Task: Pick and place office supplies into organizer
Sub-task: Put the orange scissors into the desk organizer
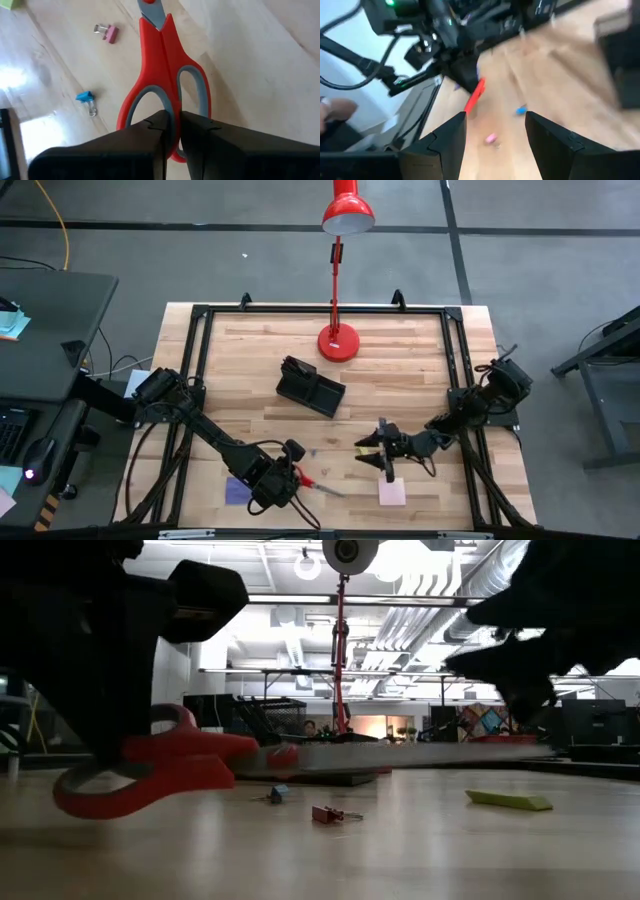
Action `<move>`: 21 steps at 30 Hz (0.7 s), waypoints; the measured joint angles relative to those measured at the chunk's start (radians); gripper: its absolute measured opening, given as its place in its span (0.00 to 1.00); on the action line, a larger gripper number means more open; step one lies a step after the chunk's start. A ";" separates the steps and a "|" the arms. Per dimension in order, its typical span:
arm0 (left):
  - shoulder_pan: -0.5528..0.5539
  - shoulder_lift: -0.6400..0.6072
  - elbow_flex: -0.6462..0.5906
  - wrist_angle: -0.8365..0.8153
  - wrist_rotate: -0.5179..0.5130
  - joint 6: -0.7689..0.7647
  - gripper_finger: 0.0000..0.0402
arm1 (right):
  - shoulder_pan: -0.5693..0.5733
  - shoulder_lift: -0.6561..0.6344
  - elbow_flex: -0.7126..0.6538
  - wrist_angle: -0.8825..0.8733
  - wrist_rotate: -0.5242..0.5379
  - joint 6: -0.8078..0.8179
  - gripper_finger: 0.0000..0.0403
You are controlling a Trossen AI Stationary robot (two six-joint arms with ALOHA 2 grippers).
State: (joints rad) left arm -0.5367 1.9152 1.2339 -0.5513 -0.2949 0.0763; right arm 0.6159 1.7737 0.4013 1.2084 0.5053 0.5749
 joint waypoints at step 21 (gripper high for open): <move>0.000 -0.001 0.016 -0.035 -0.041 0.051 0.05 | -0.273 0.002 0.402 -0.647 -0.535 0.046 0.49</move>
State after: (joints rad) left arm -0.5369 1.9141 1.2499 -0.5865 -0.3358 0.1272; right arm 0.3430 1.7757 0.8032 0.5610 -0.0292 0.6213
